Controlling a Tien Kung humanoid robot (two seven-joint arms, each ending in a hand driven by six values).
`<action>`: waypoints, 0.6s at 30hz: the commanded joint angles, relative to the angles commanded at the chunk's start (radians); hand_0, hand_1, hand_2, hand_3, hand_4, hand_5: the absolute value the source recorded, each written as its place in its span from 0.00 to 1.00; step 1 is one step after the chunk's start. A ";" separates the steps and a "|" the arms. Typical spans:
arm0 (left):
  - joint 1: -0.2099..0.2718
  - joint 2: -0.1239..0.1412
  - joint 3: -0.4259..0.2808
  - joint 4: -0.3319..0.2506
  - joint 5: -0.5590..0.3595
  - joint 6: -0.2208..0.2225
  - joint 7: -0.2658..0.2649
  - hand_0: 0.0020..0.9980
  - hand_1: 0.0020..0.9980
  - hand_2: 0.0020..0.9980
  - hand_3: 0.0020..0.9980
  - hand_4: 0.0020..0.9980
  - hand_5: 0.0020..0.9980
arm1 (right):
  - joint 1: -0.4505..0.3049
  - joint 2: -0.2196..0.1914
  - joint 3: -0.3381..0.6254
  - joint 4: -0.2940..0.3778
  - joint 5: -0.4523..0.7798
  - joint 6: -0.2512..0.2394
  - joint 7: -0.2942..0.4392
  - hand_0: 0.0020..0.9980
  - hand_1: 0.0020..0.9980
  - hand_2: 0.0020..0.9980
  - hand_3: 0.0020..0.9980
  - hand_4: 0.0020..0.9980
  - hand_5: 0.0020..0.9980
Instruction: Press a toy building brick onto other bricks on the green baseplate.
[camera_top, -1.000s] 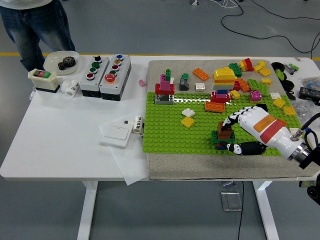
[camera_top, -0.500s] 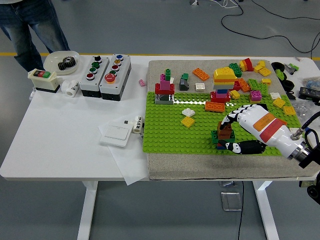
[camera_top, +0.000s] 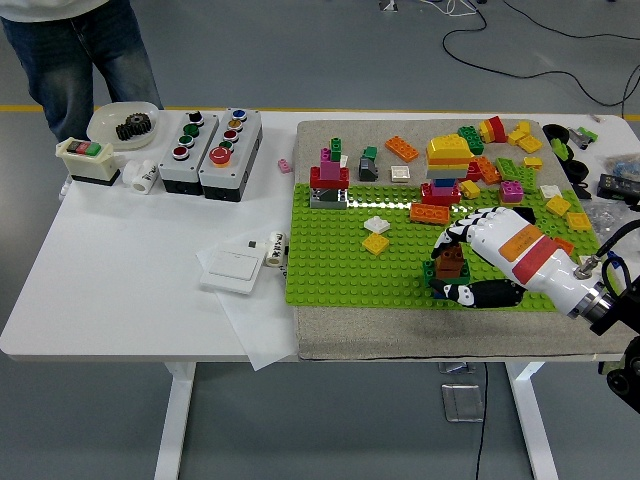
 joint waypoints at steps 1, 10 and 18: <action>-0.001 0.000 0.001 0.000 -0.001 0.000 0.000 0.45 0.57 0.72 0.76 0.79 0.81 | 0.003 0.002 -0.003 -0.003 0.001 0.000 0.000 0.54 0.50 0.53 0.54 0.76 0.52; -0.004 0.000 0.007 0.000 -0.008 0.000 -0.003 0.45 0.57 0.72 0.76 0.79 0.81 | 0.010 0.011 -0.012 -0.020 0.000 0.002 0.000 0.54 0.50 0.53 0.54 0.76 0.52; -0.006 0.000 0.007 0.000 -0.007 0.000 -0.003 0.45 0.57 0.72 0.76 0.79 0.81 | 0.008 0.014 -0.012 -0.026 -0.005 0.003 0.000 0.54 0.50 0.53 0.54 0.76 0.52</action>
